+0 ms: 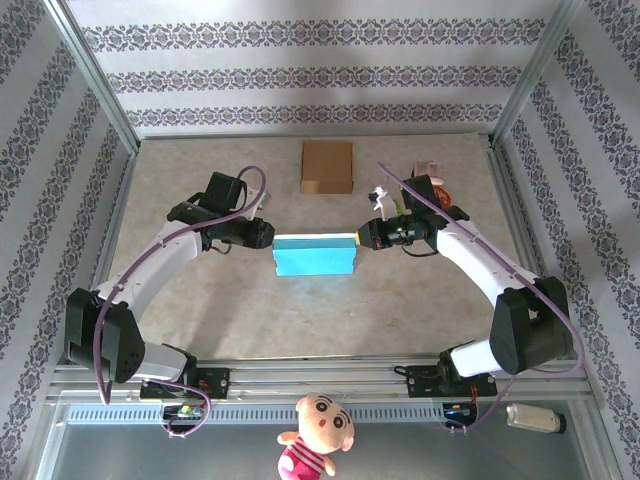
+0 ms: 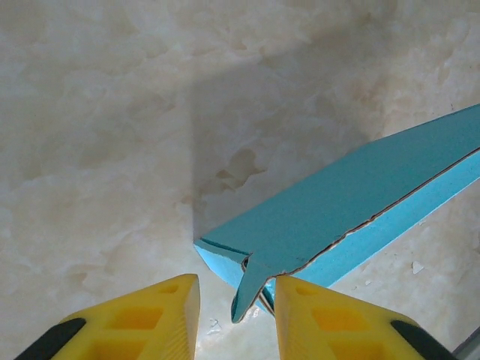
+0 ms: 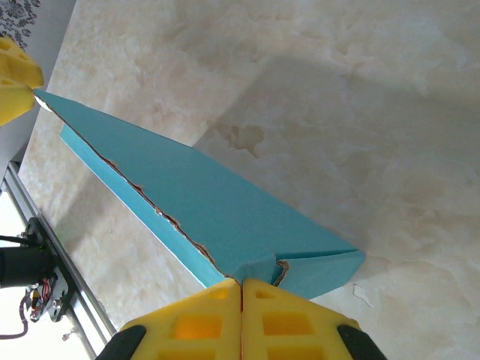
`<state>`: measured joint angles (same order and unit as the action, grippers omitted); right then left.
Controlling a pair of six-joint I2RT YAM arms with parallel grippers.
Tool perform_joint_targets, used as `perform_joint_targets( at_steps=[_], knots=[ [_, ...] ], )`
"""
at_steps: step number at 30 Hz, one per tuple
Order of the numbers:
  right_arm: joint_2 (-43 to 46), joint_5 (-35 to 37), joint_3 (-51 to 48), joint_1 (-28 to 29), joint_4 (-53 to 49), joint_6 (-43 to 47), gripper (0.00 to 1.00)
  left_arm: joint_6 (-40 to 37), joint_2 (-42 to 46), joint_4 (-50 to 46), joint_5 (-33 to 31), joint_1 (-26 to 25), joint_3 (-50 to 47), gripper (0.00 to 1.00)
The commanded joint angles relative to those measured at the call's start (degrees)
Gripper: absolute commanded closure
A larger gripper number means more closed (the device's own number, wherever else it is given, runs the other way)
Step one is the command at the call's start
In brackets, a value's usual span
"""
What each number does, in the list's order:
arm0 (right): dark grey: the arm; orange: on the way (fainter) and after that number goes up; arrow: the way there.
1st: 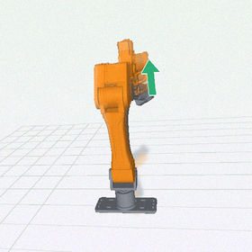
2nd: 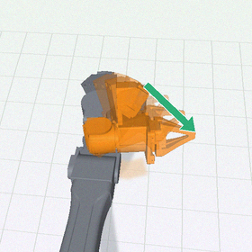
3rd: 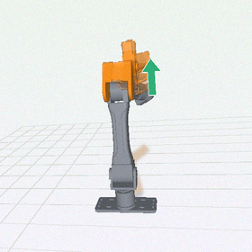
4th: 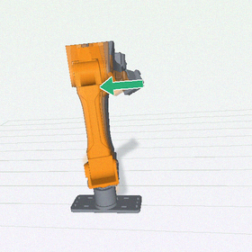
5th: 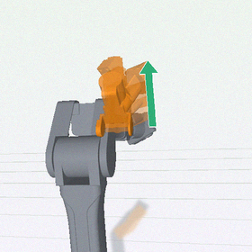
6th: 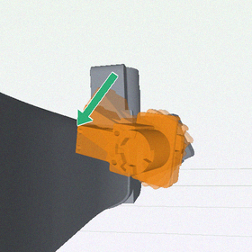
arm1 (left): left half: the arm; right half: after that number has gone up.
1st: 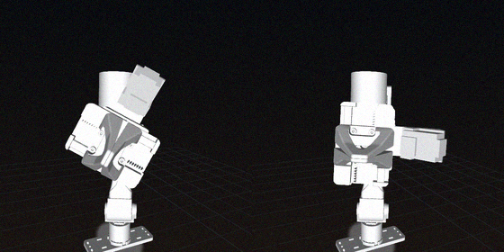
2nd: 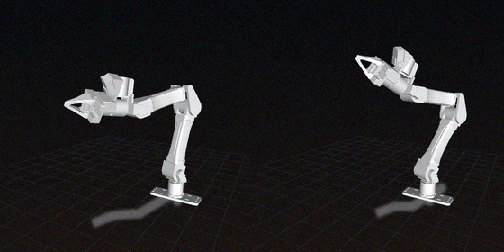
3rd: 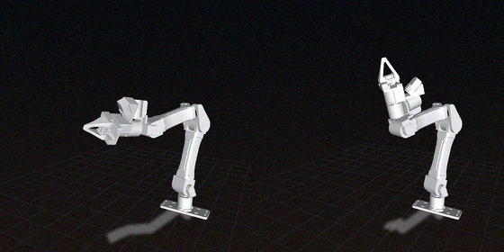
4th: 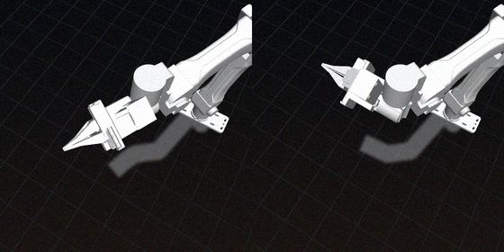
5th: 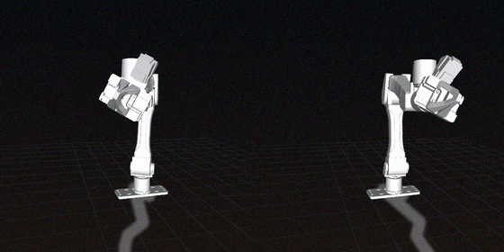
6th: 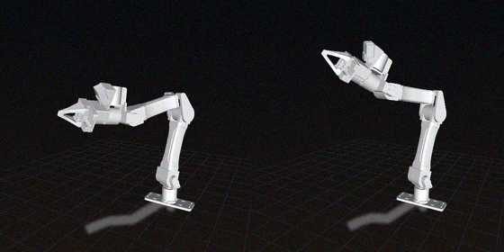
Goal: Fold the paper box
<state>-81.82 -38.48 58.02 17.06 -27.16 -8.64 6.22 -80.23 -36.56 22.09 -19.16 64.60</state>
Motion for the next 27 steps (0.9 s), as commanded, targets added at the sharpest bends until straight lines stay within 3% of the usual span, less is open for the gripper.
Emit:
perform_joint_targets(
  at_steps=[1,18,27],
  knots=[
    [-0.36,-0.70,1.55,0.79,-0.50,0.21,0.93,0.73,-0.81,2.12,0.80,-0.71,-0.12,0.74],
    [-0.87,-0.33,1.86,1.60,-0.35,-0.41,0.93,2.79,-1.56,2.32,3.19,-0.75,-0.49,0.90],
    [-0.36,-0.01,1.75,2.16,-0.26,-0.69,0.93,6.91,-3.05,-0.26,4.72,-0.71,2.17,0.91]
  ],
)
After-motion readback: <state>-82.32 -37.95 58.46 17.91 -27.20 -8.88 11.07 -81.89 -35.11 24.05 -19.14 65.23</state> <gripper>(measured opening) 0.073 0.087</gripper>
